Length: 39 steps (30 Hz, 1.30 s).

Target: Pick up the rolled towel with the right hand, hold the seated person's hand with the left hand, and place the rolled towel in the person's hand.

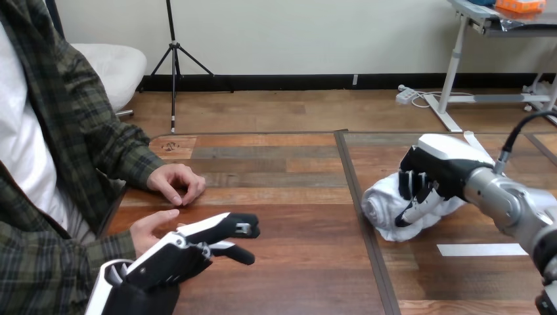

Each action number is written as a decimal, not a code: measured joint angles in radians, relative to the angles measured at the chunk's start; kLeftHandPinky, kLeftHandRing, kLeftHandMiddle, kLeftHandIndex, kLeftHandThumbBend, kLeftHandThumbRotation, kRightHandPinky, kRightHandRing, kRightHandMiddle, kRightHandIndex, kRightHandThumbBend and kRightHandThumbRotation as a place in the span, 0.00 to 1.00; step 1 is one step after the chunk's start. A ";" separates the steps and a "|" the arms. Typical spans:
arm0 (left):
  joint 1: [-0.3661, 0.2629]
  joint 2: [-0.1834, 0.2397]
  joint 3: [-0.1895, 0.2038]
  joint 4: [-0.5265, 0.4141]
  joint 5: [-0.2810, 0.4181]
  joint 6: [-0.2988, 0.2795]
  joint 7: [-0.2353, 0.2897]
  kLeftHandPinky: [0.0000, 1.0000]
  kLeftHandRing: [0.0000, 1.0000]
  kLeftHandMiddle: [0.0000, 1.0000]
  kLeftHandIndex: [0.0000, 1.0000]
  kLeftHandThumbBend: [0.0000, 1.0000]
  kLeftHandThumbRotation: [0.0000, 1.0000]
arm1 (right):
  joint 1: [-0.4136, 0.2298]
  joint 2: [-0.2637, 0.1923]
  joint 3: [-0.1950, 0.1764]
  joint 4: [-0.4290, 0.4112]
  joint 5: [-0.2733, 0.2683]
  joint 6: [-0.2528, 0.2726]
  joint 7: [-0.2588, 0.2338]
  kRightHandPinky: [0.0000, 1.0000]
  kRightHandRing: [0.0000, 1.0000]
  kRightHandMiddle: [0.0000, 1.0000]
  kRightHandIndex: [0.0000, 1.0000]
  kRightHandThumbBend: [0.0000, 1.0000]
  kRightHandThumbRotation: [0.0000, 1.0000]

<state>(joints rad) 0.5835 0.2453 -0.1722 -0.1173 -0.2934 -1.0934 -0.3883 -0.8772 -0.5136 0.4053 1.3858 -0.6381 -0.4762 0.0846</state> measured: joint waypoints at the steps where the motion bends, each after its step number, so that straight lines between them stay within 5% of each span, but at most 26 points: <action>1: -0.001 -0.003 0.000 0.000 0.000 0.000 0.001 0.58 0.73 0.76 0.70 1.00 0.47 | 0.004 -0.001 -0.004 -0.001 0.004 -0.009 0.006 0.22 0.25 0.30 0.31 0.71 0.01; 11: -0.005 -0.024 -0.010 -0.002 0.002 0.029 0.011 0.59 0.73 0.76 0.70 1.00 0.48 | 0.032 -0.007 -0.030 -0.007 0.045 -0.104 0.047 0.18 0.22 0.27 0.28 0.70 0.00; 21: -0.037 -0.036 -0.006 0.025 0.025 -0.002 0.011 0.60 0.74 0.76 0.71 1.00 0.50 | 0.057 -0.007 -0.068 -0.013 0.109 -0.209 0.136 0.15 0.19 0.24 0.24 0.71 0.00; 39: -0.067 -0.073 -0.007 0.030 0.052 0.042 0.040 0.58 0.71 0.74 0.69 1.00 0.49 | 0.117 -0.007 -0.124 -0.056 0.243 -0.402 0.363 0.14 0.18 0.24 0.26 0.69 0.00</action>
<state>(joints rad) 0.5166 0.1725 -0.1794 -0.0875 -0.2419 -1.0511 -0.3481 -0.7601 -0.5201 0.2815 1.3299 -0.3955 -0.8786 0.4479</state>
